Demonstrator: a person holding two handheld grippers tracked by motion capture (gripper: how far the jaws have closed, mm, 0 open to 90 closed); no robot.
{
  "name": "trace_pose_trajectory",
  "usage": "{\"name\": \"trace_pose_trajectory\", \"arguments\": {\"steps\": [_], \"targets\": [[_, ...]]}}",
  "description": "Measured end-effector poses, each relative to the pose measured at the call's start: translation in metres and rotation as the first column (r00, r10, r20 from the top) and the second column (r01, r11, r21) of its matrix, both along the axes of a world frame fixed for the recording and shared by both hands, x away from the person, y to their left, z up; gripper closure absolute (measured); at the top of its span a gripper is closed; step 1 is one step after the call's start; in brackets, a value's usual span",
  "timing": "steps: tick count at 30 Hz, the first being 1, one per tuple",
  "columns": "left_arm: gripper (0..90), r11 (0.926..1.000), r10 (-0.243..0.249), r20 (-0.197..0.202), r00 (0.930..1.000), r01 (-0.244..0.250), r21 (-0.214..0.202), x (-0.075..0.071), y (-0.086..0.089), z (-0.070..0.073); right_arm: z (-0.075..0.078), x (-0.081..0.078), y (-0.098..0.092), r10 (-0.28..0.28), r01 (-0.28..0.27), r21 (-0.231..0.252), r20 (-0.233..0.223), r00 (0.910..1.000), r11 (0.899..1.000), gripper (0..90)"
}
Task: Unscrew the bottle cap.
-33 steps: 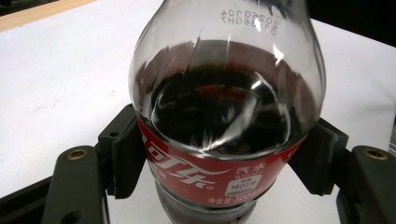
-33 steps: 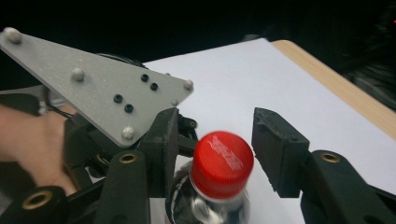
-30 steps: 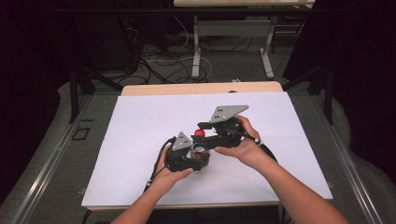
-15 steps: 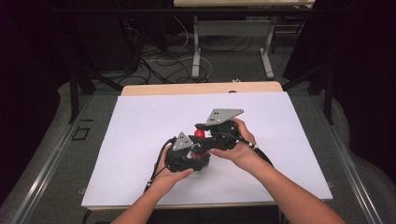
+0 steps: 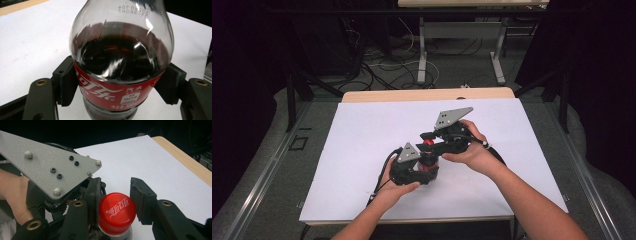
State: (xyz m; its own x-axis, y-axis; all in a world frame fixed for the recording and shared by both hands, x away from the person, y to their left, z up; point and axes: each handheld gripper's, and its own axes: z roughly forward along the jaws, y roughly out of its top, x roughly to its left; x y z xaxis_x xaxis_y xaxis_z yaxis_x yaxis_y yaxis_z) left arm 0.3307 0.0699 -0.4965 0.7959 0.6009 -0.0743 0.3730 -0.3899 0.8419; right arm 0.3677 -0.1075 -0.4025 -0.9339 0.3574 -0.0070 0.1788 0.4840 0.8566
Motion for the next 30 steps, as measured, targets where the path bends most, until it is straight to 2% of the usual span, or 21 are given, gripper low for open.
{"name": "trace_pose_trajectory", "arguments": {"steps": [3,4,5,7,8,9,10,13,18,21,23,24,25,27,29,30], "targets": [[29.7,1.0,0.003,-0.006,1.0,-0.003,-0.006,0.0,0.0,0.0,0.0,-0.002,0.001,-0.003,0.003,-0.009,0.012,0.9999,1.0,60.0],[29.7,0.9998,0.01,-0.002,1.0,-0.01,-0.015,0.0,0.0,-0.001,-0.001,-0.003,0.001,-0.016,0.016,-0.003,0.034,0.9993,1.0,58.4],[29.7,0.9999,0.015,-0.001,0.9999,-0.015,-0.005,0.0,0.001,0.0,0.0,-0.005,0.002,-0.025,0.025,-0.006,0.02,0.9995,1.0,56.6],[29.7,0.9998,0.018,-0.003,0.9998,-0.018,-0.012,0.001,0.002,0.0,0.0,-0.007,0.002,-0.056,0.056,0.016,0.026,0.9981,0.998,52.2],[29.7,0.9999,0.016,-0.009,0.9998,-0.016,-0.006,0.002,0.003,0.001,0.0,-0.008,0.002,-0.075,0.074,0.012,0.028,0.9968,0.997,51.3],[29.7,0.9997,0.022,-0.007,0.9997,-0.022,-0.004,0.002,0.004,0.001,0.0,-0.011,0.002,-0.116,0.116,0.024,0.019,0.9931,0.993,51.0],[29.7,0.9994,0.032,-0.003,0.9995,-0.032,-0.009,0.002,0.004,0.001,0.0,-0.011,0.002,-0.116,0.116,0.024,0.019,0.9931,0.993,51.0],[29.7,0.9994,0.033,-0.015,0.9993,-0.033,-0.01,0.003,0.006,0.001,0.0,-0.016,0.002,-0.181,0.181,0.036,0.01,0.9834,0.983,50.9],[29.6,0.9994,0.034,-0.016,0.9993,-0.034,-0.011,0.002,0.005,0.002,-0.002,-0.019,0.005,-0.235,0.236,0.042,-0.027,0.9717,0.971,54.8],[29.6,0.9994,0.035,-0.012,0.9993,-0.035,-0.007,0.002,0.005,0.002,-0.004,-0.018,0.007,-0.227,0.228,0.034,-0.031,0.9733,0.973,60.3],[29.6,0.9995,0.031,-0.013,0.9995,-0.031,-0.012,0.002,0.006,0.001,-0.004,-0.017,0.007,-0.217,0.217,0.029,-0.024,0.976,0.976,60.4],[29.7,0.9992,0.035,-0.009,0.9993,-0.035,-0.02,0.002,0.005,0.001,-0.003,-0.014,0.006,-0.165,0.166,0.025,-0.019,0.986,0.986,60.6],[29.7,0.9993,0.033,-0.012,0.9994,-0.033,-0.019,0.002,0.006,0.001,-0.003,-0.014,0.006,-0.165,0.166,0.025,-0.019,0.986,0.986,60.6],[29.7,0.9992,0.029,-0.019,0.9994,-0.03,-0.027,0.002,0.006,0.001,-0.003,-0.008,0.004,-0.124,0.125,0.025,-0.04,0.9915,0.992,60.6],[29.6,0.999,0.027,-0.025,0.9993,-0.028,-0.036,0.002,0.006,0.001,-0.001,-0.002,0.001,-0.05,0.051,0.019,-0.037,0.9981,0.999,60.7],[29.6,0.999,0.024,-0.017,0.9996,-0.025,-0.037,0.002,0.007,0.001,0.001,0.004,0.0,0.007,-0.005,0.024,-0.051,0.9987,1.0,60.7]]}}
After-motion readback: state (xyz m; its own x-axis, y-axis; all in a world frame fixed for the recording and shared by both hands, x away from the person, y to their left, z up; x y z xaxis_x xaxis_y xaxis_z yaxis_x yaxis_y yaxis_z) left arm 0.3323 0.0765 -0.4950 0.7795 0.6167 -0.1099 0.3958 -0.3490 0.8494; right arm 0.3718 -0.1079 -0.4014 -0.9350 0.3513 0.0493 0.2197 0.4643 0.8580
